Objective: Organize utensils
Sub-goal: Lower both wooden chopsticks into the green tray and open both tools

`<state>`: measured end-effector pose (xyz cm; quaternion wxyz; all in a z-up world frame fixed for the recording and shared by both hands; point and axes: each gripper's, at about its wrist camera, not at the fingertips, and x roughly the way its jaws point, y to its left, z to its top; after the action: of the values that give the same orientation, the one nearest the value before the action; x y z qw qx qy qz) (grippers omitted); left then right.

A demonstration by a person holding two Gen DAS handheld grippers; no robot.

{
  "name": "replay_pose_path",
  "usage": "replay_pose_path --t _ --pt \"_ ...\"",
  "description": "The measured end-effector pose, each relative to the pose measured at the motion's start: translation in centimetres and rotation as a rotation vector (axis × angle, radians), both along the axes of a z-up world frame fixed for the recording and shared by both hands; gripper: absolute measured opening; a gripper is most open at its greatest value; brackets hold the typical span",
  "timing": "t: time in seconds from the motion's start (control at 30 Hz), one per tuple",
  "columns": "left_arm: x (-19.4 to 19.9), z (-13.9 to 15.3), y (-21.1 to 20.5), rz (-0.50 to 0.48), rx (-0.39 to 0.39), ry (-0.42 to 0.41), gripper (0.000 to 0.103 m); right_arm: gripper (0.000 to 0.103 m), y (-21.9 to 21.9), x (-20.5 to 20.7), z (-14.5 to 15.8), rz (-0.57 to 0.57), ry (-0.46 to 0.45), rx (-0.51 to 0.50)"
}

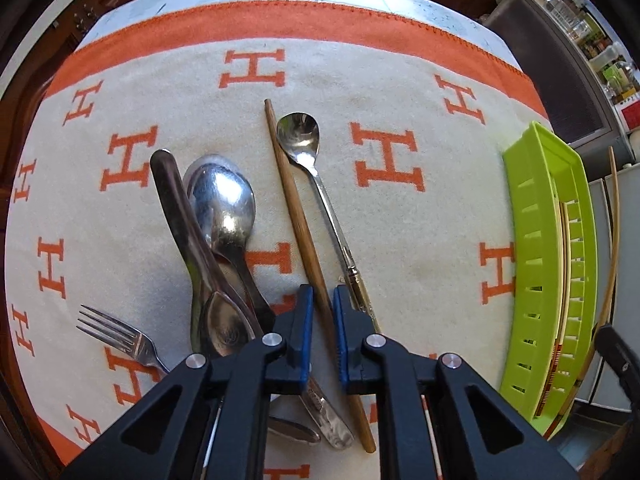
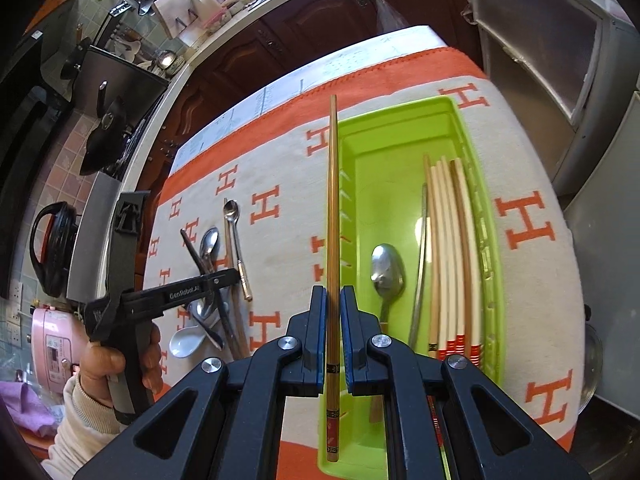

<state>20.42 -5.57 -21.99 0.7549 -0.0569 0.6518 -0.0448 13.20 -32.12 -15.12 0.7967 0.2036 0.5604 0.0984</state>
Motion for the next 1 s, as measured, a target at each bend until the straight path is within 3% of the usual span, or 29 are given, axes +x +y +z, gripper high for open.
replay_pose_path --t 0.2,0.43,0.53,0.67,0.87,1.0 --pt "-1.7 0.7 0.9 0.006 -0.112 0.017 0.004 0.007 -0.9 0.0 -0.1 -0.024 0.009 -0.096" --pt "-4.4 4.1 -0.8 -0.047 -0.213 -0.021 0.004 0.012 -1.1 0.4 -3.2 -0.012 0.104 -0.269" --pt "-5.2 5.9 -1.9 -0.080 -0.249 -0.045 0.004 0.020 -1.5 0.2 -3.7 -0.034 0.114 -0.235" --pt "-5.7 7.6 -3.8 -0.128 -0.276 -0.077 0.004 0.022 -2.0 -0.5 -3.2 -0.062 0.089 -0.201" --pt "-5.4 5.9 -4.7 -0.115 -0.270 -0.029 0.004 0.023 -3.0 -1.7 -1.8 -0.093 0.056 -0.167" --pt "-5.8 7.1 -5.4 -0.121 -0.306 -0.057 0.004 0.023 -3.9 -2.1 -0.9 -0.119 0.035 -0.155"
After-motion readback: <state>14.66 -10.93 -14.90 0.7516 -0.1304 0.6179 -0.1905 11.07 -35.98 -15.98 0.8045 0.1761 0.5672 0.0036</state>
